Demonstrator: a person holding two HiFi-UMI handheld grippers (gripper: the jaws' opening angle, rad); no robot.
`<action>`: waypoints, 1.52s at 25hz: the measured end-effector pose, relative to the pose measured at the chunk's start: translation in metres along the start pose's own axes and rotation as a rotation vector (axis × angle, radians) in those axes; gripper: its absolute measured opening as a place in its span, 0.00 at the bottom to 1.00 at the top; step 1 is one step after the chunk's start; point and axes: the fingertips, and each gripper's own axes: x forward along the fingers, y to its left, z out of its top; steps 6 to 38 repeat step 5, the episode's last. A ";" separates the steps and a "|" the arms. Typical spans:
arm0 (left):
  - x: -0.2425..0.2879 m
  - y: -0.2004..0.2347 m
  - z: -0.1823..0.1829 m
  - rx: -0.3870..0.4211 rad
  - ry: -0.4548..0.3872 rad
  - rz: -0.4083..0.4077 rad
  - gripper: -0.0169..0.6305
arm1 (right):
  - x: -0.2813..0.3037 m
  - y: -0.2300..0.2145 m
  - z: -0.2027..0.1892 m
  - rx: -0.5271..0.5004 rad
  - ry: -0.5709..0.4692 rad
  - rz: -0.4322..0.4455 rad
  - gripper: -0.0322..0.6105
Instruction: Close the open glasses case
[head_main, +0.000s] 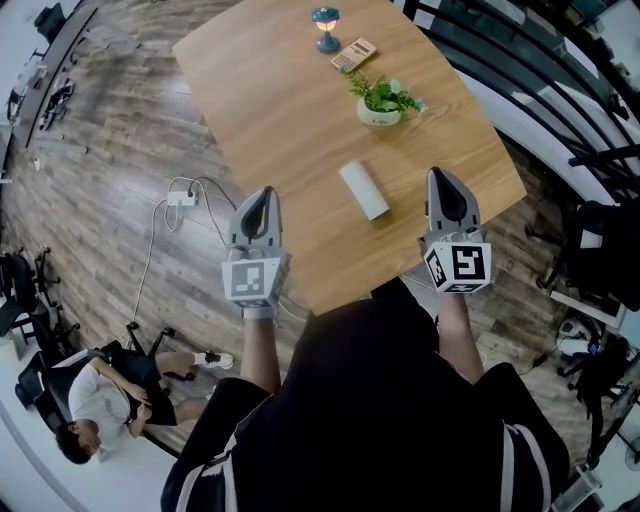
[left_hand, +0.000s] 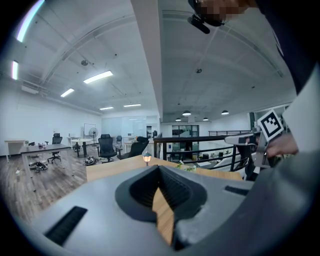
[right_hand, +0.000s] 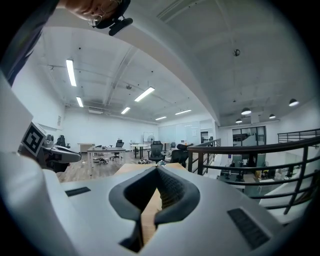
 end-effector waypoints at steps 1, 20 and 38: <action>0.000 0.000 0.000 -0.003 0.001 0.000 0.02 | 0.000 0.001 0.000 0.001 0.003 0.004 0.07; -0.001 0.000 0.000 -0.007 0.010 0.000 0.03 | 0.001 0.004 -0.001 -0.004 0.014 0.018 0.07; -0.001 0.000 0.000 -0.007 0.010 0.000 0.03 | 0.001 0.004 -0.001 -0.004 0.014 0.018 0.07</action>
